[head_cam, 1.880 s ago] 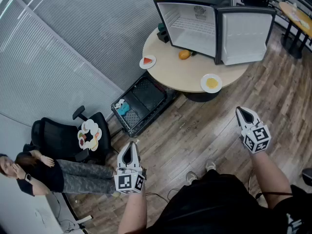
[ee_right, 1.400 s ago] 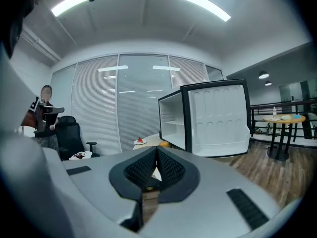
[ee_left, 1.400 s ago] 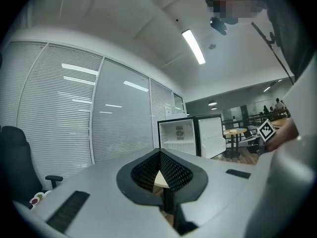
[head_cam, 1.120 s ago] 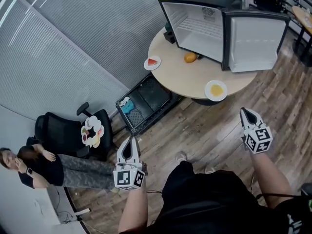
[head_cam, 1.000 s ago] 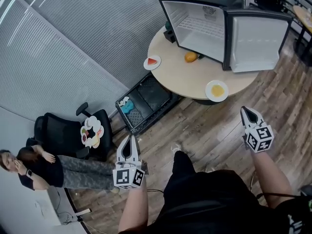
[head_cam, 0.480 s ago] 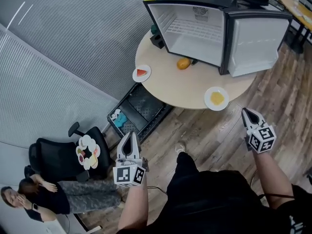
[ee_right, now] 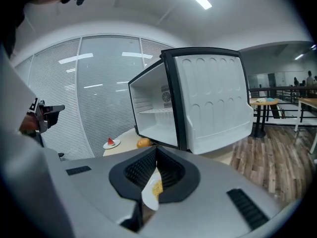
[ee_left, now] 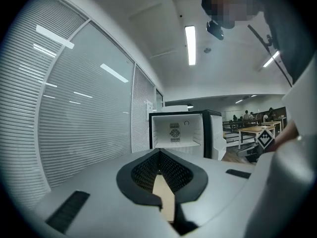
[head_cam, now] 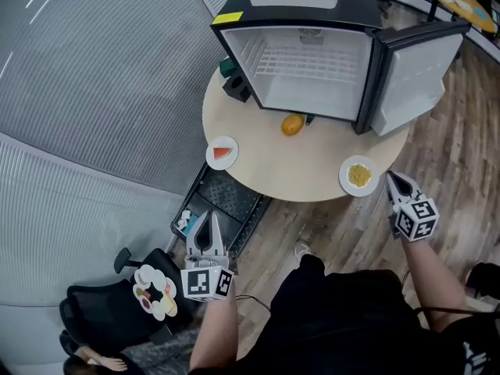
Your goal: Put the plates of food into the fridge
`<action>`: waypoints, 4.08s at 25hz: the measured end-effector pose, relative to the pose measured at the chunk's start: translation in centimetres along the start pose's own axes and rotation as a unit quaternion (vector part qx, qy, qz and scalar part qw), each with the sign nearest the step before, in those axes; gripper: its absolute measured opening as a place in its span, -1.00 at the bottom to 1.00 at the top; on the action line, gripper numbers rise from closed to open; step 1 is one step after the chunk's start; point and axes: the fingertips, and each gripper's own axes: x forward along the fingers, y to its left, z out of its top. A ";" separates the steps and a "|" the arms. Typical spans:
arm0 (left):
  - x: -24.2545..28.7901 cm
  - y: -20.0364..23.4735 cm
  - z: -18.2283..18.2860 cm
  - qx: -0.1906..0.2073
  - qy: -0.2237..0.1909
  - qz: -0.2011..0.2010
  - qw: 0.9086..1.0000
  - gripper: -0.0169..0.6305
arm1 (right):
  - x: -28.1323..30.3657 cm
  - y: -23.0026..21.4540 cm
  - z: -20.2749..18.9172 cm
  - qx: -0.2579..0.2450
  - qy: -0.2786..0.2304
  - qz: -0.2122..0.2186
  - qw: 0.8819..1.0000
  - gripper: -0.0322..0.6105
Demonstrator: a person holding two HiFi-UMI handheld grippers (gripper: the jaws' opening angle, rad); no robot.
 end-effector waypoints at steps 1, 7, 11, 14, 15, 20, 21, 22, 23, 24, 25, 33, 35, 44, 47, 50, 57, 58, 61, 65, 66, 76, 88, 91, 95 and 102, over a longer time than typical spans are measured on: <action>1.2 1.1 0.2 -0.001 0.000 -0.009 1.000 -0.93 | 1.0 0.6 0.5 0.003 -0.003 -0.008 1.000 -0.89; 7.3 6.9 0.2 -0.016 -0.007 -0.059 0.998 -0.93 | 5.8 3.9 2.8 0.015 -0.017 -0.047 0.999 -0.89; 10.3 8.1 0.4 -0.016 -0.009 -0.096 0.995 -0.93 | 6.6 4.8 2.9 0.019 -0.016 -0.067 0.997 -0.89; 12.1 8.4 0.2 -0.016 -0.014 -0.114 0.993 -0.93 | 6.3 4.5 2.0 0.026 -0.011 -0.085 0.996 -0.89; 12.5 8.4 0.2 -0.014 -0.015 -0.119 0.993 -0.93 | 6.0 4.0 1.5 0.034 -0.010 -0.095 0.995 -0.89; 14.4 9.0 0.1 -0.001 -0.012 -0.127 0.992 -0.93 | 4.4 0.8 -2.7 0.100 -0.008 -0.154 0.983 -0.89; 14.7 9.0 0.2 0.002 -0.013 -0.129 0.992 -0.93 | 4.2 0.4 -3.7 0.108 -0.005 -0.159 0.981 -0.89; 14.9 8.8 0.4 0.007 -0.014 -0.131 0.991 -0.93 | 4.0 0.0 -4.6 0.114 -0.002 -0.162 0.980 -0.89; 15.1 8.5 0.8 0.012 -0.016 -0.133 0.991 -0.93 | 3.9 -0.4 -5.6 0.120 0.001 -0.164 0.979 -0.89; 15.3 8.2 1.0 0.018 -0.016 -0.137 0.990 -0.93 | 3.9 -0.8 -6.5 0.128 0.003 -0.167 0.978 -0.89; 15.5 8.0 1.2 0.023 -0.016 -0.140 0.990 -0.93 | 3.9 -1.2 -7.5 0.139 0.004 -0.171 0.975 -0.89; 16.9 6.0 1.3 0.055 0.000 -0.165 0.985 -0.93 | 4.7 -3.3 -14.1 0.229 0.038 -0.175 0.957 -0.31; 17.1 5.7 1.1 0.057 0.005 -0.167 0.984 -0.93 | 5.1 -3.7 -15.5 0.254 0.045 -0.176 0.950 -0.28; 18.9 5.7 -0.4 0.066 0.035 -0.168 0.983 -0.93 | 8.3 -4.7 -18.8 0.345 0.047 -0.157 0.924 -0.28; 19.6 5.3 -0.2 0.068 0.035 -0.173 0.982 -0.93 | 8.7 -4.8 -18.9 0.368 0.041 -0.158 0.915 -0.28; 20.2 4.8 0.1 0.074 0.033 -0.179 0.981 -0.93 | 9.2 -4.6 -19.0 0.383 0.040 -0.149 0.911 -0.29; 20.2 4.6 0.0 0.070 0.031 -0.183 0.980 -0.93 | 9.1 -3.7 -18.5 0.378 0.047 -0.145 0.913 -0.61; 20.2 4.8 0.0 0.069 0.029 -0.182 0.981 -0.93 | 9.1 -3.5 -18.2 0.381 0.042 -0.141 0.913 -0.64; 19.9 5.2 0.2 0.066 0.026 -0.177 0.982 -0.93 | 9.1 -2.9 -16.8 0.397 0.018 -0.126 0.909 -0.75; 19.8 5.8 0.4 0.060 0.021 -0.168 0.984 -0.93 | 9.6 -2.0 -15.1 0.432 -0.006 -0.101 0.896 -0.84; 19.7 5.9 0.4 0.058 0.019 -0.167 0.984 -0.93 | 9.7 -1.7 -14.9 0.435 -0.008 -0.097 0.895 -0.84; 19.7 5.5 1.1 0.045 0.001 -0.163 0.986 -0.93 | 10.6 0.6 -11.1 0.460 -0.028 -0.057 0.886 -0.85; 20.5 5.2 2.4 0.035 -0.018 -0.153 0.987 -0.93 | 13.0 1.6 -4.0 0.449 -0.038 -0.024 0.893 -0.85; 20.9 5.5 2.9 0.035 -0.024 -0.149 0.988 -0.93 | 14.9 3.3 -0.1 0.476 -0.092 0.058 0.872 -0.85; 20.9 6.1 2.4 0.035 -0.018 -0.139 0.989 -0.93 | 16.7 4.4 2.8 0.496 -0.114 0.104 0.854 -0.85; 22.7 7.3 2.6 0.033 -0.020 -0.127 0.991 -0.93 | 20.2 5.3 6.4 0.486 -0.110 0.130 0.857 -0.85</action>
